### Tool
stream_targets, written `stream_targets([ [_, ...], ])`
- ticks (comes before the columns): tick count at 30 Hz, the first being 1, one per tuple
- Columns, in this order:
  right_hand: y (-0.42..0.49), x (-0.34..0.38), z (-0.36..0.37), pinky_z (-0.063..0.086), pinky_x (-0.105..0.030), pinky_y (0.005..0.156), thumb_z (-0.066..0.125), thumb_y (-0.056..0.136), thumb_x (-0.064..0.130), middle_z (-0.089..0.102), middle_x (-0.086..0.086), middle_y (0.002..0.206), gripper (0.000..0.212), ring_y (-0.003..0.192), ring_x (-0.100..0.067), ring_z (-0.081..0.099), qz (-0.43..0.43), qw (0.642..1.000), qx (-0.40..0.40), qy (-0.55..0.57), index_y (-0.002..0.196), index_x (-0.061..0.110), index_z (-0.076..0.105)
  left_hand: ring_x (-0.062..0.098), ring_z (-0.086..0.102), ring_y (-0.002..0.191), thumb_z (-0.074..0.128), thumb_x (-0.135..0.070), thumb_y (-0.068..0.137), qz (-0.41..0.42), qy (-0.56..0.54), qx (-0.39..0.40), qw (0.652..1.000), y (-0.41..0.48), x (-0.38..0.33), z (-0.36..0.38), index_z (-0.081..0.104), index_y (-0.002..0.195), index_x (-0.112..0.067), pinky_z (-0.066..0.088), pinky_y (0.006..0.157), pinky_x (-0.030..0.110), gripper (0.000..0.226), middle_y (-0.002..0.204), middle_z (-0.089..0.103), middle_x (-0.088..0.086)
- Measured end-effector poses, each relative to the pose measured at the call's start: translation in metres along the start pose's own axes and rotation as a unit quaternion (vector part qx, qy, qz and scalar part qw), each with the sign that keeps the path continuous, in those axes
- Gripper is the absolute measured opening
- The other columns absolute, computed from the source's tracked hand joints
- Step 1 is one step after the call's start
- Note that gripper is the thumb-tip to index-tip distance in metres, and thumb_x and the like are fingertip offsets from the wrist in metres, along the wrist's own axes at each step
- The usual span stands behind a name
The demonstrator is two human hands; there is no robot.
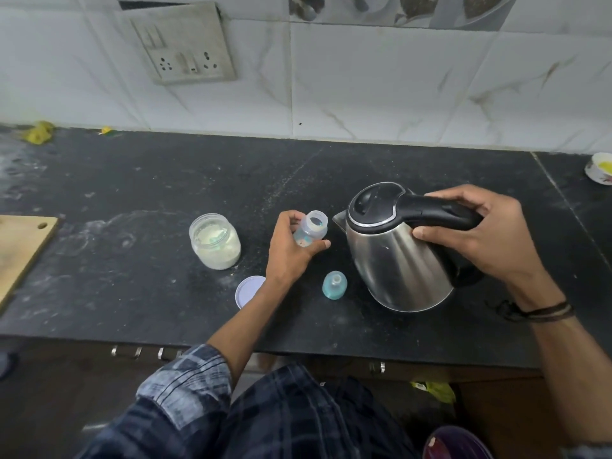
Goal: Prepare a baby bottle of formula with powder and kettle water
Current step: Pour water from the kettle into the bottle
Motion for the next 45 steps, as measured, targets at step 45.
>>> stream_targets([
  [45, 0.082, 0.058, 0.042, 0.05, -0.025, 0.081, 0.094, 0.067, 0.029, 0.072, 0.028, 0.085, 0.038, 0.084, 0.004, 0.066, -0.004, 0.952, 0.227, -0.206, 0.098, 0.038, 0.074, 0.014, 0.057, 0.111, 0.092, -0.017, 0.071, -0.027, 0.034, 0.013, 0.999, 0.003, 0.014, 0.003, 0.047, 0.115, -0.024, 0.049, 0.096, 0.032, 0.064, 0.12, 0.061, -0.005],
])
Point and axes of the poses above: each hand's wrist, its own y-axis towards the middle knuckle, its own z-axis out of the palm, x = y × z, the point moved 5 cm from there along y, towards the middle knuckle
